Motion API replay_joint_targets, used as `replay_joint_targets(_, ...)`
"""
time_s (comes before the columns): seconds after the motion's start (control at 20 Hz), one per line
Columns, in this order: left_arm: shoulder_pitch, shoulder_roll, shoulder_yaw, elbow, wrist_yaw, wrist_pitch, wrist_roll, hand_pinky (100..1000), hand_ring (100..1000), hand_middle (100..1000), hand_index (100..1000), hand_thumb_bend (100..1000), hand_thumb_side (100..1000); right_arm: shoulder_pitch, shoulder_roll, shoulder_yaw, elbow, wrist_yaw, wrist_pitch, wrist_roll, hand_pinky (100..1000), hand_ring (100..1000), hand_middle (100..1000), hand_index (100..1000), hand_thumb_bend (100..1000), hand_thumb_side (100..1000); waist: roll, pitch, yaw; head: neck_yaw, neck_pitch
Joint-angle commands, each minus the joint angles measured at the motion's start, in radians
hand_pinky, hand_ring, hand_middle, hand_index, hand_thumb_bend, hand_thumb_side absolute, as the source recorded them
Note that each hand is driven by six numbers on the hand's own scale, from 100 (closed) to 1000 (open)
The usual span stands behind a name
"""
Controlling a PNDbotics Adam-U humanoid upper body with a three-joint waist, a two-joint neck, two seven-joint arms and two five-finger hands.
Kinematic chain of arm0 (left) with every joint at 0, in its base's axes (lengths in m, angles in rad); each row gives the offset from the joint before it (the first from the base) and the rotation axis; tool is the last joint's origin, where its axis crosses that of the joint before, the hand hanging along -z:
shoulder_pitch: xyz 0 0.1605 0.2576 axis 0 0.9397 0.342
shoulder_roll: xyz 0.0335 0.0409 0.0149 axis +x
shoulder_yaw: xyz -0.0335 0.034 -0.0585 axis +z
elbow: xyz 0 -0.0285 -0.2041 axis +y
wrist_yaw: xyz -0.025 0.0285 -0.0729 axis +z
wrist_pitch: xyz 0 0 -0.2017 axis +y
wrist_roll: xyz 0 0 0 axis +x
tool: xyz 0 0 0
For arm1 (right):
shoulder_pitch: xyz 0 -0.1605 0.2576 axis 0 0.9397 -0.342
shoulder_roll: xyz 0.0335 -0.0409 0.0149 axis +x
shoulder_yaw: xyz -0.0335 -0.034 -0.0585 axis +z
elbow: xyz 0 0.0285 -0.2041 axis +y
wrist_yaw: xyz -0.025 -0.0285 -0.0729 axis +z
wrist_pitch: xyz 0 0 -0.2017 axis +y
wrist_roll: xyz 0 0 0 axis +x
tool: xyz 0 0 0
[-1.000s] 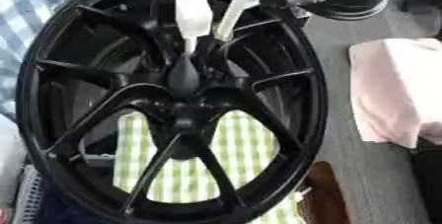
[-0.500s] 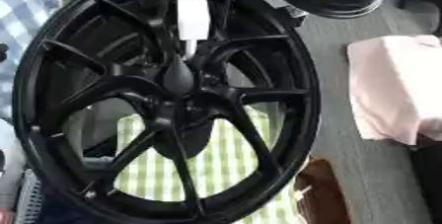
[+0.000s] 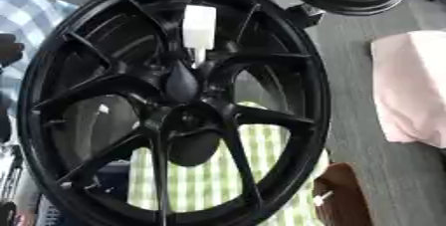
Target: Pull the pin out of the wheel hub.
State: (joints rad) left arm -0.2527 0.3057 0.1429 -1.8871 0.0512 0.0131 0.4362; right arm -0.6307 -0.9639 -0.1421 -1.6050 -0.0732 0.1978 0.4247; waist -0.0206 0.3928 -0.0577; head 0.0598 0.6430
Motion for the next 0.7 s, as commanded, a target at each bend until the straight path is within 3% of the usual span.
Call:
replay_joint_targets(0.05, -0.007, 0.007, 0.015, -0.024, -0.008, 0.000, 0.010, 737, 639, 586, 779, 100, 702, 0.046, 0.032, -0.059, 0.034, 0.053, 0.004, -0.054, 905, 847, 785, 837, 293, 100, 0.002, -0.014, -0.004, 0.013, -0.020)
replay_joint_targets(0.1, -0.008, 0.007, 0.015, -0.024, -0.008, 0.000, 0.011, 736, 639, 586, 779, 100, 702, 0.072, 0.051, -0.066, 0.038, 0.069, 0.001, -0.069, 917, 872, 824, 856, 307, 100, 0.003, -0.014, -0.003, 0.013, -0.021)
replay_joint_targets(0.4, -0.009, 0.004, 0.006, -0.023, -0.005, 0.002, 0.004, 736, 639, 586, 779, 100, 702, 0.241, 0.106, -0.117, -0.054, 0.173, -0.031, -0.114, 917, 872, 824, 856, 307, 100, 0.000, -0.020, 0.016, -0.004, -0.015)
replay_joint_targets(0.45, -0.011, 0.002, 0.002, -0.025, -0.003, 0.001, 0.003, 737, 638, 586, 779, 100, 702, 0.267, 0.116, -0.127, -0.066, 0.182, -0.030, -0.120, 973, 959, 900, 904, 339, 211, 0.001, -0.021, 0.018, -0.007, -0.016)
replay_joint_targets(0.5, -0.012, 0.000, -0.001, -0.024, -0.002, 0.002, 0.001, 737, 638, 586, 779, 100, 702, 0.292, 0.133, -0.139, -0.072, 0.180, -0.028, -0.130, 973, 952, 884, 898, 281, 336, 0.004, -0.023, 0.021, -0.011, -0.015)
replay_joint_targets(0.65, -0.014, -0.004, -0.009, -0.020, -0.001, 0.004, -0.010, 737, 637, 586, 779, 100, 702, 0.372, 0.177, -0.154, -0.134, 0.141, -0.061, -0.175, 968, 919, 850, 882, 115, 520, 0.004, -0.029, 0.038, -0.028, -0.010)
replay_joint_targets(0.7, -0.015, -0.005, -0.011, -0.020, 0.000, 0.004, -0.013, 737, 637, 586, 779, 100, 702, 0.392, 0.182, -0.153, -0.160, 0.125, -0.075, -0.192, 970, 918, 850, 883, 100, 594, 0.004, -0.030, 0.042, -0.031, -0.009)
